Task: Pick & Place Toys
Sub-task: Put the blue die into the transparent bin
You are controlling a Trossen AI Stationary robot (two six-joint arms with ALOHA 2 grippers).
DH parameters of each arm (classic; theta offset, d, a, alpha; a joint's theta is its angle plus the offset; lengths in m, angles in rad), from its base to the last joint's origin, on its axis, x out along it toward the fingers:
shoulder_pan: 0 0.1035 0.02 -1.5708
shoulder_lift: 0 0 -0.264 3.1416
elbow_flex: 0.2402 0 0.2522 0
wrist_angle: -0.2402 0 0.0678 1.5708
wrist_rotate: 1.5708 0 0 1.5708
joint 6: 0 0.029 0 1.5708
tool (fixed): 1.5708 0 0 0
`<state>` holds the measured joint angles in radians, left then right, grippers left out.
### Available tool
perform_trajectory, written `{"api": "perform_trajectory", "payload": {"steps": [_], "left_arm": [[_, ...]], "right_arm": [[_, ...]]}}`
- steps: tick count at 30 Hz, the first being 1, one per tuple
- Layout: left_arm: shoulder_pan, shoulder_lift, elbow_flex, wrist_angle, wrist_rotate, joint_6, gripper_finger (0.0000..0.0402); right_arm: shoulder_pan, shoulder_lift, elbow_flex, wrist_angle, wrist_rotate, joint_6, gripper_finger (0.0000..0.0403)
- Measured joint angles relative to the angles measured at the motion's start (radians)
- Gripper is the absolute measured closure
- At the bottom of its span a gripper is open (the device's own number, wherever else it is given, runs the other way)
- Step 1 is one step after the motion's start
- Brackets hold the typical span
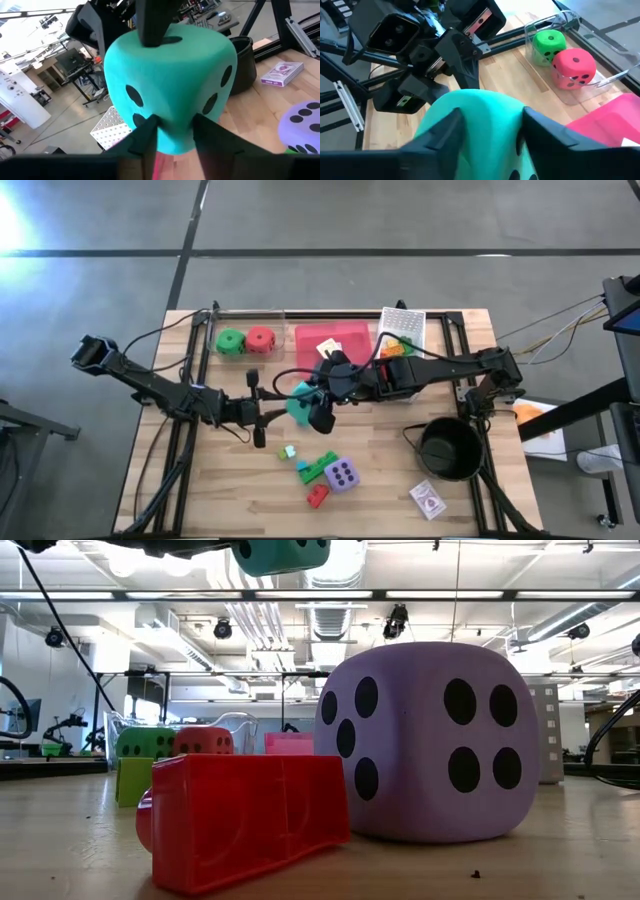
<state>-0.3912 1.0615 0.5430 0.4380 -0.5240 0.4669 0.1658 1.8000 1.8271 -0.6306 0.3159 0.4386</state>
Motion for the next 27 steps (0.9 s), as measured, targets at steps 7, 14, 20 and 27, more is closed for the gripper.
{"api": "perform_trajectory", "payload": {"steps": [7,14,20,27], "left_arm": [[-0.001,0.000,0.007,0.002,0.002,0.002,0.0213],[-0.001,0.000,0.009,0.010,0.003,0.000,0.0196],[-0.001,0.000,0.009,0.019,0.000,0.000,0.0226],[-0.001,0.000,0.009,0.034,-0.002,0.011,0.0371]], "right_arm": [[0.000,0.002,0.000,0.011,-0.003,-0.003,0.0339],[0.000,0.002,0.000,0.047,-0.003,-0.012,0.0339],[0.000,0.002,-0.002,0.084,0.001,-0.012,0.0357],[-0.001,-0.003,-0.033,0.116,0.008,0.008,0.0358]]}}
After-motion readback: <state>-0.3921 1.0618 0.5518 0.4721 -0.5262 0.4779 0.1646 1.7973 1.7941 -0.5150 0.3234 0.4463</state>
